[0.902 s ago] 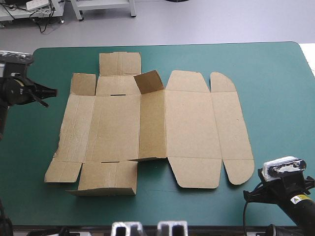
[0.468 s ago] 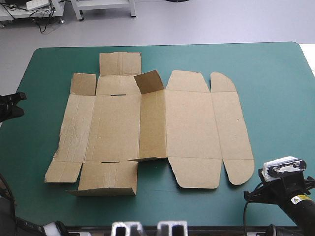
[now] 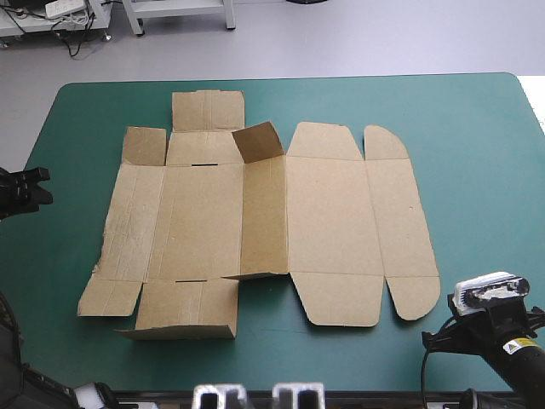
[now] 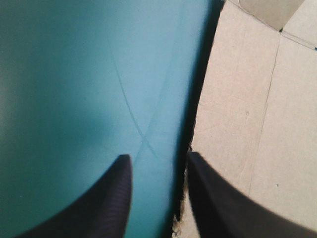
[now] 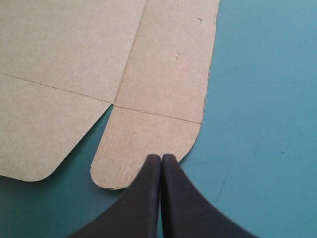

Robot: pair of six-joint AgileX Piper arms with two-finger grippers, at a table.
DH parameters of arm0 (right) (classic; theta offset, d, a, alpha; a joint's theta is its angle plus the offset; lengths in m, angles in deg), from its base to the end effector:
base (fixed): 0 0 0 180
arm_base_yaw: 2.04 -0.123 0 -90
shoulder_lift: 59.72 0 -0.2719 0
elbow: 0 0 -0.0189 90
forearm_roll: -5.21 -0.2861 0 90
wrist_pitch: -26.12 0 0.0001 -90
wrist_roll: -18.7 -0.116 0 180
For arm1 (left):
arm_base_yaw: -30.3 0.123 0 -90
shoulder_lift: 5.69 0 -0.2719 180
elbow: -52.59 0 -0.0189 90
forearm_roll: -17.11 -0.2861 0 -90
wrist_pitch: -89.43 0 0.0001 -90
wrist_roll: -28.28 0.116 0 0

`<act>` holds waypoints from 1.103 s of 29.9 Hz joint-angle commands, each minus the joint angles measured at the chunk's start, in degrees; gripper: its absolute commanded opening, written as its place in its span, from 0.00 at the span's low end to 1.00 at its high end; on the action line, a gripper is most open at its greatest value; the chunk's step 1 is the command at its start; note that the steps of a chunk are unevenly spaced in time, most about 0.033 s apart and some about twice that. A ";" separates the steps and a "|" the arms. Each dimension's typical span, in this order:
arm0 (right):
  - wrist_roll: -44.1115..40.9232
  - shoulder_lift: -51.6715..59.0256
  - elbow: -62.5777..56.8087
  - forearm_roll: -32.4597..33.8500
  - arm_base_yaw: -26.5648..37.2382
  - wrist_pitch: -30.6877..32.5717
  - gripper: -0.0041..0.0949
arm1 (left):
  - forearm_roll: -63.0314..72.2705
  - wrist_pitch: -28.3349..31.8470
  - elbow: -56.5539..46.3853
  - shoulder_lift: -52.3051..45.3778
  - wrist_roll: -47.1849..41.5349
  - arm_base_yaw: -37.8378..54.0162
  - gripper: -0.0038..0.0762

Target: Fold the box

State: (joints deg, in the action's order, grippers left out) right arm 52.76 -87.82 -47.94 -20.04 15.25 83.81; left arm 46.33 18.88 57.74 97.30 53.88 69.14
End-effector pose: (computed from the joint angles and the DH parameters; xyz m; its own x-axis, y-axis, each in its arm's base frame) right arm 0.1220 0.0059 0.2673 -0.5959 -0.1472 -0.7894 -0.1970 0.9798 -0.0340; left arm 0.3235 0.1919 0.2678 -0.8510 -0.3892 -0.3526 -0.2567 0.8940 -0.3673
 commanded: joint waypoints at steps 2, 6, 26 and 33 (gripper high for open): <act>0.19 -0.54 1.23 -1.06 0.15 -2.50 0.03 | 3.34 -3.66 1.54 -0.72 1.02 0.11 0.77; -0.06 -0.54 1.23 -1.06 0.15 -2.50 0.03 | 5.58 -3.66 1.54 1.19 0.91 0.01 0.79; -2.36 -0.54 1.23 -0.45 0.15 -2.60 0.03 | 9.84 -4.00 -13.32 5.47 19.22 -0.10 0.64; -2.36 -0.54 1.23 -0.41 0.15 -2.60 0.03 | 13.78 -4.00 -16.80 5.47 24.29 -0.10 0.64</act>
State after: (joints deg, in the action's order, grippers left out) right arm 50.42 -87.82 -47.94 -19.41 15.25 83.81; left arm 55.82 20.56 41.31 105.25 76.50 69.19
